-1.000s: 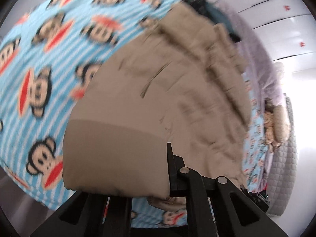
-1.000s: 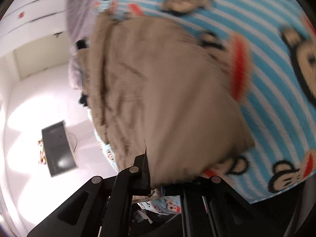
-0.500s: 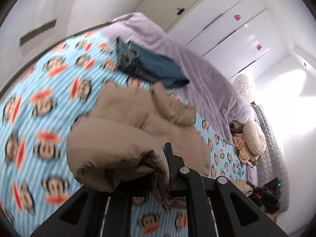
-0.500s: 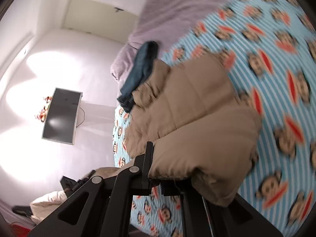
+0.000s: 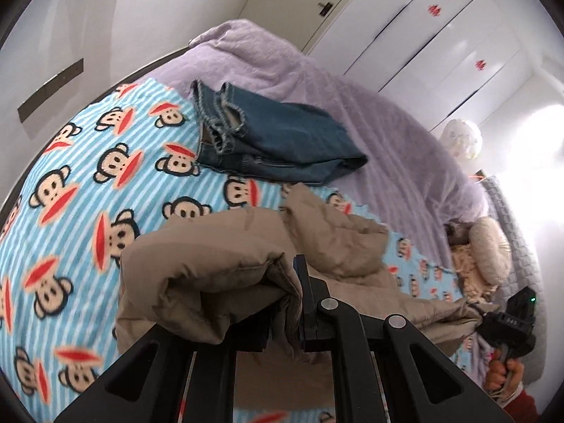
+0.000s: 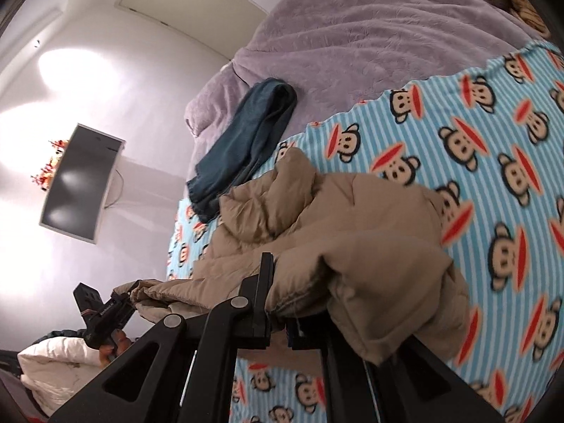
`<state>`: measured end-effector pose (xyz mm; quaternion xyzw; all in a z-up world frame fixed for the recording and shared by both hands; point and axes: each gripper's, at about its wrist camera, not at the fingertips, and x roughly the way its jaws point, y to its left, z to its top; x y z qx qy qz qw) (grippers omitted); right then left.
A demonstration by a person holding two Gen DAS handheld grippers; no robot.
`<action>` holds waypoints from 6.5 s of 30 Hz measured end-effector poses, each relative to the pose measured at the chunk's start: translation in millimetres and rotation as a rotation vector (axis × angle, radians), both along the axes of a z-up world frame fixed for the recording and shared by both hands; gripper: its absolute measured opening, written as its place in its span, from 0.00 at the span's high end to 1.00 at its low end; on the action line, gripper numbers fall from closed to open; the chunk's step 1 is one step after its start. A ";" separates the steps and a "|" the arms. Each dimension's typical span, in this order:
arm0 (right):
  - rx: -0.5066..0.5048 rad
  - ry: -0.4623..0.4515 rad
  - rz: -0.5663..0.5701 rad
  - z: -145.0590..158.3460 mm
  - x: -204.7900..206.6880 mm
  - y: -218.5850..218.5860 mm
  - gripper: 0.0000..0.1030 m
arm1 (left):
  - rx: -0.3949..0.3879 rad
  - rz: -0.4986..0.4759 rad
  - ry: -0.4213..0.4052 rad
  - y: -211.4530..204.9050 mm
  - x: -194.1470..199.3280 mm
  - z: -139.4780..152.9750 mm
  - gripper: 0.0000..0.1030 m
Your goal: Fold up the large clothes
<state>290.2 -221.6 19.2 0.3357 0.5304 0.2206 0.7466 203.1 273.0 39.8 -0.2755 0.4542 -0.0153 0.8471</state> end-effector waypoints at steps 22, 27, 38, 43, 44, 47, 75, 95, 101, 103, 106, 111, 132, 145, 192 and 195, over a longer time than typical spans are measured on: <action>-0.050 0.178 -0.083 -131.8 83.8 35.7 0.86 | 0.242 -0.072 0.103 -22.5 59.5 -68.1 0.19; -0.067 0.170 -0.070 -125.2 84.9 38.8 0.77 | 0.349 -0.058 0.042 -28.2 49.5 -44.8 0.00; -0.178 0.014 -0.012 -78.9 73.1 32.2 0.26 | 0.439 -0.066 0.105 -30.0 77.3 -77.3 0.51; -0.360 0.091 -0.018 -105.1 76.2 18.3 0.98 | 0.454 -0.028 0.154 -14.1 94.9 -107.7 0.51; -0.355 0.104 -0.023 -113.9 78.3 15.4 0.98 | 0.458 -0.024 0.174 -12.8 99.4 -117.0 0.51; -0.365 0.120 -0.034 -135.0 84.3 17.8 1.00 | 0.468 -0.010 0.198 -11.7 108.2 -136.0 0.51; -0.338 0.042 -0.072 -89.5 34.8 36.2 0.30 | 0.442 -0.005 0.222 -16.6 34.6 -91.2 0.49; 0.036 0.240 -0.210 -118.8 -107.8 22.9 0.00 | 0.103 0.077 0.248 -18.4 -78.7 -103.4 0.01; 0.244 0.359 -0.335 -173.0 -121.2 13.4 0.00 | -0.196 0.203 0.265 8.4 -103.6 -154.9 0.01; 0.292 0.361 -0.365 -184.2 -119.5 12.7 0.00 | -0.228 0.212 0.246 9.4 -99.9 -165.7 0.01; 0.318 0.364 -0.372 -198.5 -112.5 15.6 0.00 | -0.242 0.208 0.202 9.8 -86.3 -169.5 0.01; 0.387 0.331 -0.386 -211.8 -96.9 23.1 0.00 | -0.245 0.215 0.187 7.4 -66.3 -178.5 0.01; 0.492 0.204 -0.412 -184.2 -106.6 3.9 0.76 | -0.207 0.101 0.039 -29.4 -62.3 -125.3 0.80; 0.437 0.202 -0.405 -159.8 -223.8 -73.7 0.77 | -0.194 -0.081 0.129 -108.4 -158.7 -94.1 0.80; -0.354 0.260 -0.259 -53.7 -285.8 -39.3 0.71 | 0.334 -0.054 0.429 -111.4 -233.2 -134.6 0.31; -0.438 0.194 -0.222 -26.4 -280.2 -32.0 0.71 | 0.326 -0.068 0.421 -107.3 -233.7 -137.6 0.31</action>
